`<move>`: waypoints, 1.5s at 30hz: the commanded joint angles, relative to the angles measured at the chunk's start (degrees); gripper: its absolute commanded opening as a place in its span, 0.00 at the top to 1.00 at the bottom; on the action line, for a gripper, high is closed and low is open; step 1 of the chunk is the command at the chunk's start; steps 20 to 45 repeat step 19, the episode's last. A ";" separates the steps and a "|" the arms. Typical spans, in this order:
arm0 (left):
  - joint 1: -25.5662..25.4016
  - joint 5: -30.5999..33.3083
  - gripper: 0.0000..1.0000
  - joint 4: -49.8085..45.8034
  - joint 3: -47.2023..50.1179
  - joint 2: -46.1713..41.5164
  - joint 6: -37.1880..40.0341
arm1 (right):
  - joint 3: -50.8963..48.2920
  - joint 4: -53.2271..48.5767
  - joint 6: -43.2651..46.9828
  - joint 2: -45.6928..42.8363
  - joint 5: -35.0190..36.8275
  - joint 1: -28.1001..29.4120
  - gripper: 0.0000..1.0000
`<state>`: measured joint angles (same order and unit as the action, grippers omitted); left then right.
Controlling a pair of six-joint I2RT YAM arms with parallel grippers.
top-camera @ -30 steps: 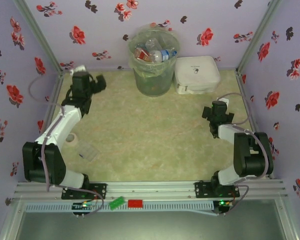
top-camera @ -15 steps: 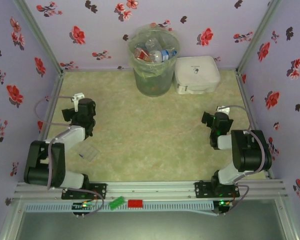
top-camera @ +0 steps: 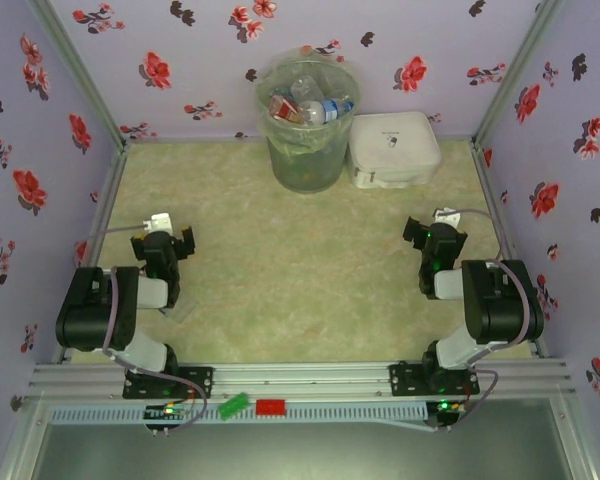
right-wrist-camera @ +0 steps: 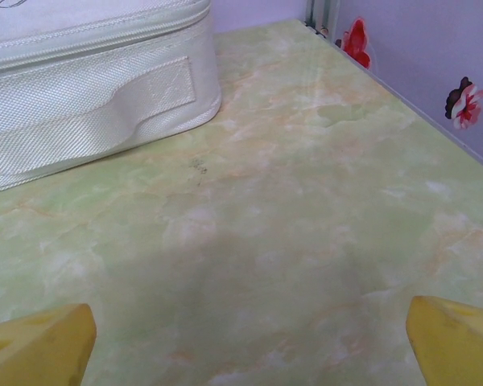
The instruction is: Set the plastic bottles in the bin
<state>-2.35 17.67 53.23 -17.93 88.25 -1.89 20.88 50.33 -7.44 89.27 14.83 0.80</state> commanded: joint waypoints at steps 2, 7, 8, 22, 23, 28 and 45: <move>0.06 -3.92 0.00 6.26 -0.75 0.61 1.23 | 0.36 2.06 1.05 0.00 1.17 0.52 0.00; 0.11 -3.86 0.00 3.89 -1.88 0.67 1.32 | 0.40 1.97 1.03 -0.06 1.14 0.52 0.00; 0.07 -3.79 0.00 3.33 -2.09 0.57 1.20 | 0.38 2.06 1.03 -0.02 1.09 0.52 0.00; 0.59 -4.16 0.00 -0.50 -4.06 0.60 0.57 | 0.45 1.90 1.28 -0.07 0.77 0.52 0.00; 0.59 -4.16 0.00 -0.50 -4.06 0.60 0.57 | 0.45 1.90 1.28 -0.07 0.77 0.52 0.00; 0.59 -4.16 0.00 -0.50 -4.06 0.60 0.57 | 0.45 1.90 1.28 -0.07 0.77 0.52 0.00; 0.59 -4.16 0.00 -0.50 -4.06 0.60 0.57 | 0.45 1.90 1.28 -0.07 0.77 0.52 0.00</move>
